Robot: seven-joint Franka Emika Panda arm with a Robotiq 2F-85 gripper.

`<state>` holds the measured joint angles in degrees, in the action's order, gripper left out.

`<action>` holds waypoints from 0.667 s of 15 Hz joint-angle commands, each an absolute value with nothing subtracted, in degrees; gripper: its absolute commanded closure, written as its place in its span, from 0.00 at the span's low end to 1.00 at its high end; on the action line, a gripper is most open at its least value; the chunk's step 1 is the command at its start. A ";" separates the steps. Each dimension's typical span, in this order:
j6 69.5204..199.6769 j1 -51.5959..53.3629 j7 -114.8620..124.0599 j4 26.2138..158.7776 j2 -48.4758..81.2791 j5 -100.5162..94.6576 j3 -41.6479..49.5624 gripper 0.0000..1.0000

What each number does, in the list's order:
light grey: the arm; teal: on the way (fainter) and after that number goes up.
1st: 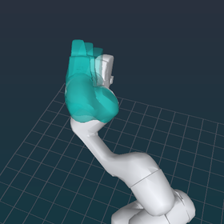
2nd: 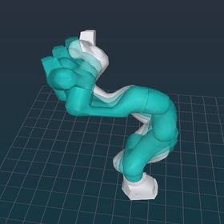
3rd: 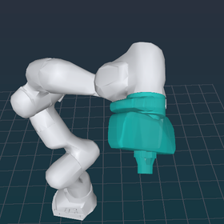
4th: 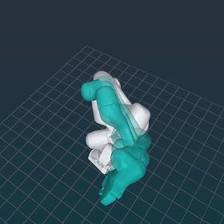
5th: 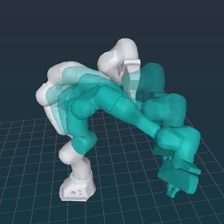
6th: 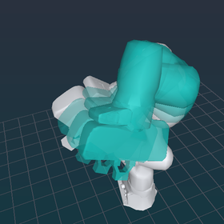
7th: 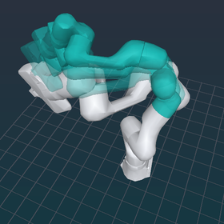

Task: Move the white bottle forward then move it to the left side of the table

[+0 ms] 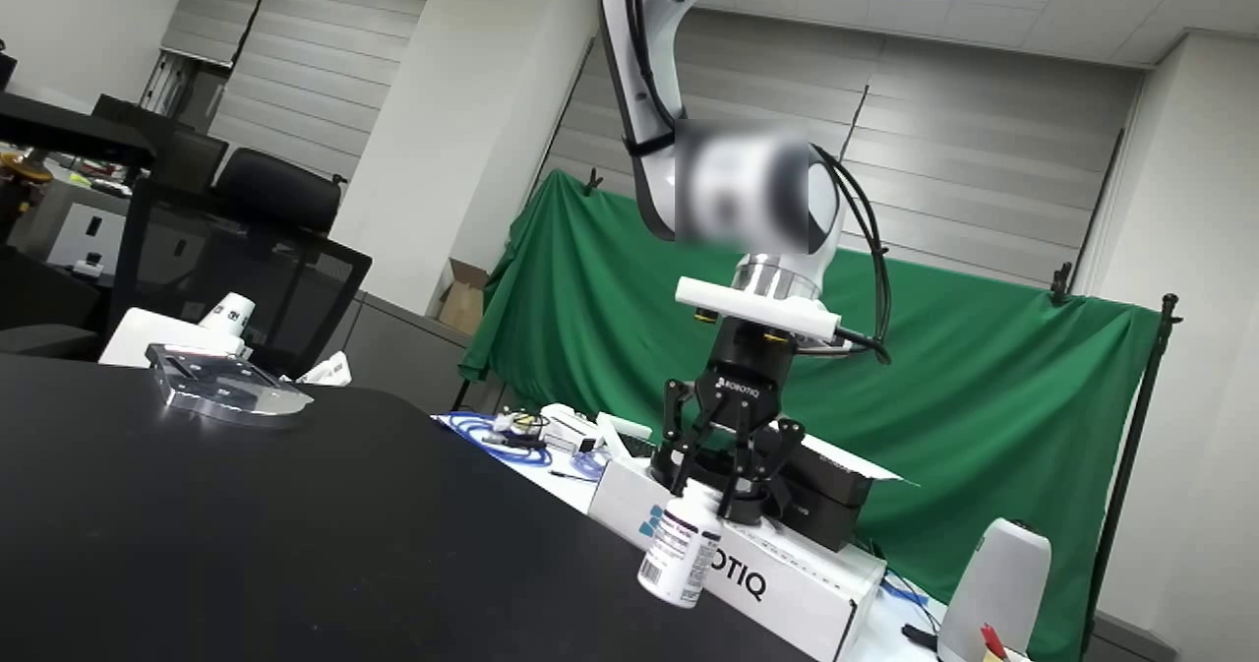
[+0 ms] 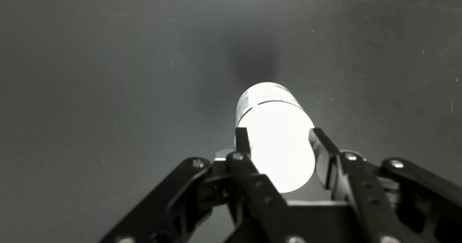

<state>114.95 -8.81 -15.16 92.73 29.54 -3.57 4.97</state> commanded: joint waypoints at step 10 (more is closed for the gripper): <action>119.63 -9.06 -15.91 104.02 23.46 -3.89 4.31 0.81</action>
